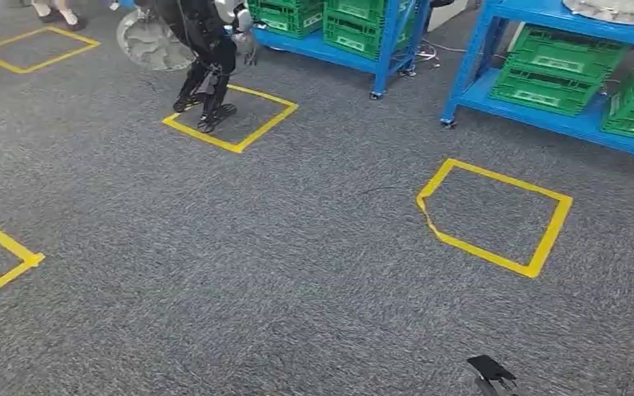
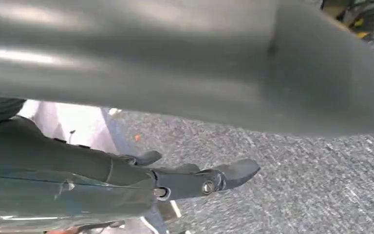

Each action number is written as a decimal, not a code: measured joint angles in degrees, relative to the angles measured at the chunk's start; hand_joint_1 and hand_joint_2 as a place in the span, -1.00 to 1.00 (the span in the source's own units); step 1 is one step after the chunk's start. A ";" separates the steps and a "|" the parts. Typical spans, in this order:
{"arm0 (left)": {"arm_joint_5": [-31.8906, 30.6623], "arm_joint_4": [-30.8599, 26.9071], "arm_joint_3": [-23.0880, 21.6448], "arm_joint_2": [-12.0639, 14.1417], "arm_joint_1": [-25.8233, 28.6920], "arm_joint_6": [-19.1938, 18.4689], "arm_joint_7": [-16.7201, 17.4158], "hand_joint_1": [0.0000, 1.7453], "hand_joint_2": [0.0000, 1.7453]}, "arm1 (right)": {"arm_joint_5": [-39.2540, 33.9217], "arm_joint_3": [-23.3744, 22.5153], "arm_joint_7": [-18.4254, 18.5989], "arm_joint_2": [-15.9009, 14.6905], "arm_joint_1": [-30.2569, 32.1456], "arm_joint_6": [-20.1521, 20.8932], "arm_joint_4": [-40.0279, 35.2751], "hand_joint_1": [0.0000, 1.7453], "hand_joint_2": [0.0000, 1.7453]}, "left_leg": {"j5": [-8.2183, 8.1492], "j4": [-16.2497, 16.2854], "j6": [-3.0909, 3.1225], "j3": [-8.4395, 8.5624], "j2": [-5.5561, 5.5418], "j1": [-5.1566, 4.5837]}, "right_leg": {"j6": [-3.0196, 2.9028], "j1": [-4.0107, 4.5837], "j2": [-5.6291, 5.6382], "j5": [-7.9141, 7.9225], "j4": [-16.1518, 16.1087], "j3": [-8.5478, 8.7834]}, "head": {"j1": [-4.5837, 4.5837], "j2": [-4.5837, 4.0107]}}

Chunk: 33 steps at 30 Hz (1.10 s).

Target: Take the parts from the cabinet and place them on the table.

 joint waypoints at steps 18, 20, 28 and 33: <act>-0.33 0.00 0.00 0.26 -0.10 -0.02 -0.13 -1.00 -1.00 | -0.24 0.04 0.07 0.04 0.04 0.13 0.04 -1.00 -1.00 | 0.34 0.34 0.32 -0.95 -5.34 -0.25 | -0.62 0.09 6.85 0.88 -0.18 -0.80 | -2.17 0.00; -0.15 0.00 0.00 0.09 -0.13 -0.02 -0.11 -1.00 -1.00 | -0.17 0.04 0.15 0.02 0.03 0.22 0.04 -1.00 -1.00 | 1.00 -0.89 1.04 -0.58 -4.12 0.28 | -0.16 0.11 6.25 0.30 0.72 -1.01 | -2.17 0.00; 0.55 0.00 0.00 -0.09 0.04 0.04 0.79 -1.00 -1.00 | 0.07 0.35 0.85 0.00 -0.24 0.46 0.07 -1.00 -1.00 | 0.76 -0.78 1.16 -0.32 -0.83 0.20 | 0.94 0.02 1.25 -2.60 8.36 -3.51 | -0.15 0.00; 0.55 0.00 0.00 -0.04 -0.12 0.04 0.79 -1.00 -1.00 | 0.07 0.52 0.61 0.04 -0.44 0.72 0.09 -1.00 -1.00 | 0.20 0.03 0.04 -0.27 0.63 -0.26 | -0.49 0.52 0.12 -0.32 0.09 0.18 | -0.51 0.00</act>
